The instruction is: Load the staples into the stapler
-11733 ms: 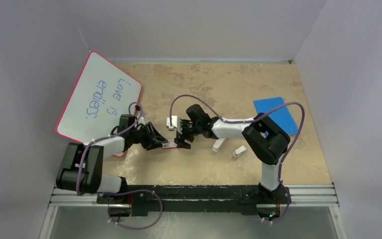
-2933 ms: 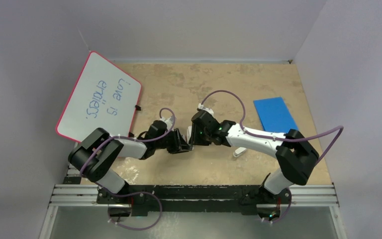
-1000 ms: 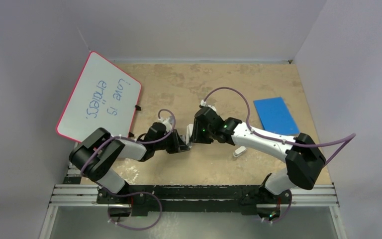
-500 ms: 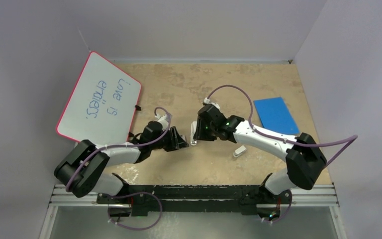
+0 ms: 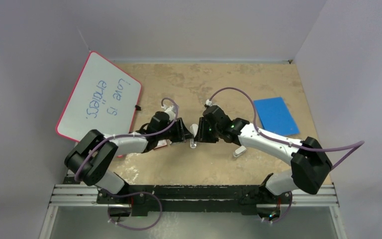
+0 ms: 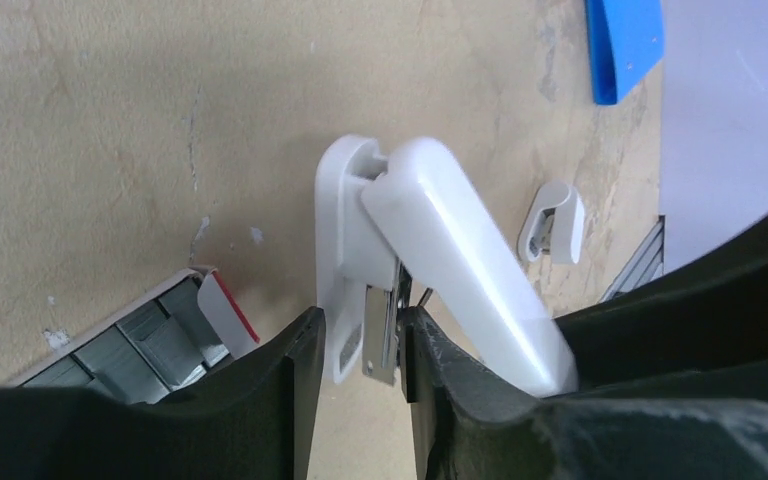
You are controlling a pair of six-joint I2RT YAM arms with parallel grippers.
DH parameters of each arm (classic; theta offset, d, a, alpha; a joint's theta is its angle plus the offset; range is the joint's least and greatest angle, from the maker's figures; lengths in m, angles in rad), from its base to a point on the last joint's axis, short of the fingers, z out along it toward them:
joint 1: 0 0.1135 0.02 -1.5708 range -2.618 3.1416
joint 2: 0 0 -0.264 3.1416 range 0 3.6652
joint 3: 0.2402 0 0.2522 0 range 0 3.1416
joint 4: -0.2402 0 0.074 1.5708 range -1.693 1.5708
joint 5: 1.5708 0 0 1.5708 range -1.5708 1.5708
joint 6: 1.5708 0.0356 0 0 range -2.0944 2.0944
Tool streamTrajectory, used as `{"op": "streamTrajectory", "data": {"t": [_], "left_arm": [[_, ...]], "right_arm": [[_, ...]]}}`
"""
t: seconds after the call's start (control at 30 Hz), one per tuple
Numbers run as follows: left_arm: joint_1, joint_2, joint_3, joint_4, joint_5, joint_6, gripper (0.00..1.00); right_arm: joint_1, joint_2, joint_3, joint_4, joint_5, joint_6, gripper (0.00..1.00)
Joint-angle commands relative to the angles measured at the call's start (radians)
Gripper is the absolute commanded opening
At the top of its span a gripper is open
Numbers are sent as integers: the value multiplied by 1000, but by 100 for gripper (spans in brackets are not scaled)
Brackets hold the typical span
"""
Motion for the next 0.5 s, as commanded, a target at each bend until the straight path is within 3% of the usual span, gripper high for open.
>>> {"op": "streamTrajectory", "data": {"t": [0.0, 0.1, 0.3, 0.47], "left_arm": [[-2, 58, 27, 49, 33, 51, 30], [-1, 65, 15, 56, 41, 61, 29], [0, 16, -14, 84, 70, 75, 40], [0, -16, -18, 84, 48, 82, 41]], "right_arm": [[-12, -45, 3, 52, -38, -10, 24], [-25, -53, -8, 52, -35, -2, 24], [-53, -63, -36, 51, -28, 0, 24], [-60, -73, -46, 55, -32, -6, 24]]}}
